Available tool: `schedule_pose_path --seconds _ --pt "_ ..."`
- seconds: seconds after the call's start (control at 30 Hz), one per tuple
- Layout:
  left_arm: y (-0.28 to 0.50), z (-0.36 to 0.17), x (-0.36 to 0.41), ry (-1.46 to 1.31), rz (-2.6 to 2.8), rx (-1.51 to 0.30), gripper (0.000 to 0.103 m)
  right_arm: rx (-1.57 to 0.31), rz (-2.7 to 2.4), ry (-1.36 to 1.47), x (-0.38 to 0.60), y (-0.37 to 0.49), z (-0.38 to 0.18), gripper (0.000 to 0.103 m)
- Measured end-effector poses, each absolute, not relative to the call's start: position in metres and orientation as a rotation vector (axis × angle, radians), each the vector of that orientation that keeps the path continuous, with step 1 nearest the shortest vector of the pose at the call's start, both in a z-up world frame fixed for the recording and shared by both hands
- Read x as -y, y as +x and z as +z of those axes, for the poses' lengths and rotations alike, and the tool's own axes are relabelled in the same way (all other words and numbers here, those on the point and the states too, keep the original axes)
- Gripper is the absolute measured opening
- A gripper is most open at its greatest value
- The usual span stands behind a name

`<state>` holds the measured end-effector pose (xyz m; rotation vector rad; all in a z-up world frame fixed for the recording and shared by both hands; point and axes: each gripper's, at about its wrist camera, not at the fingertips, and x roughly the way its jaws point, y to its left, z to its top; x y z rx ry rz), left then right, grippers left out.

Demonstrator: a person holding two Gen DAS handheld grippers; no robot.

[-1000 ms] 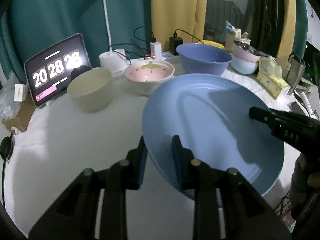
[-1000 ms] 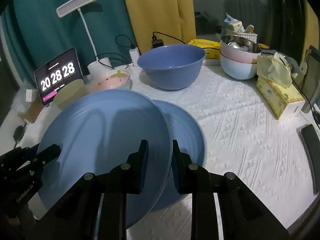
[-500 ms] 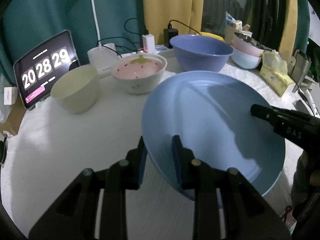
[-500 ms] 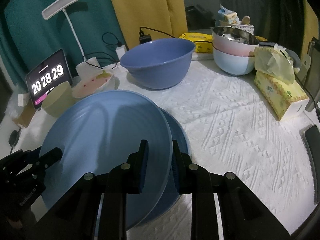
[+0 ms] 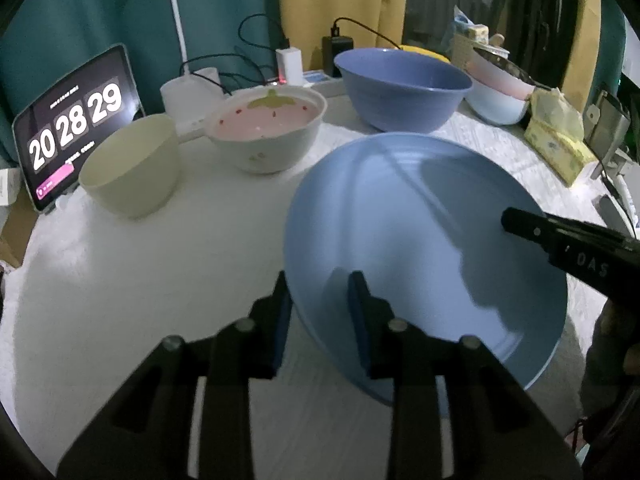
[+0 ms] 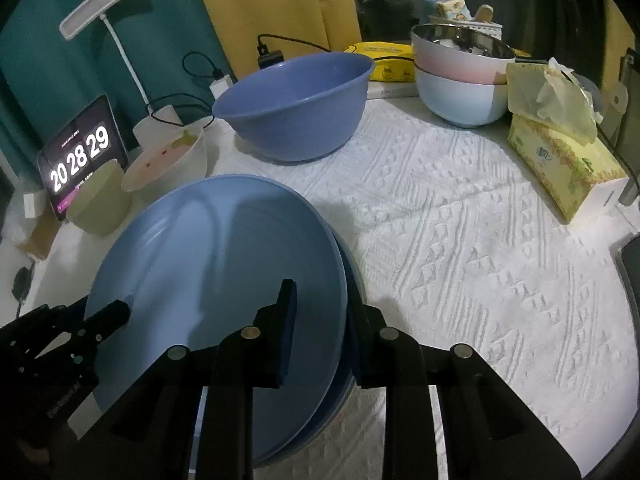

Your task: Organize plates and bowls

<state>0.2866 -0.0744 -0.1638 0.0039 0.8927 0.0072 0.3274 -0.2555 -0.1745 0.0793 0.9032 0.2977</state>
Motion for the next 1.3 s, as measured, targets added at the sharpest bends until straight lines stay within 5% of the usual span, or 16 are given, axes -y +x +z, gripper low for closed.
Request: schedule_pose_path --seconds 0.33,0.63,1.3 --pt "0.282 -0.159 0.066 -0.032 0.013 -0.881 0.045 -0.916 0.303 0.074 0.253 0.329 -0.176 0.032" --pt "0.279 -0.159 0.057 -0.045 0.038 -0.878 0.045 -0.920 0.329 0.026 0.243 0.324 -0.176 0.047" --pt "0.296 -0.168 0.054 -0.081 0.062 -0.884 0.046 -0.890 0.341 0.068 0.253 0.327 -0.167 0.049"
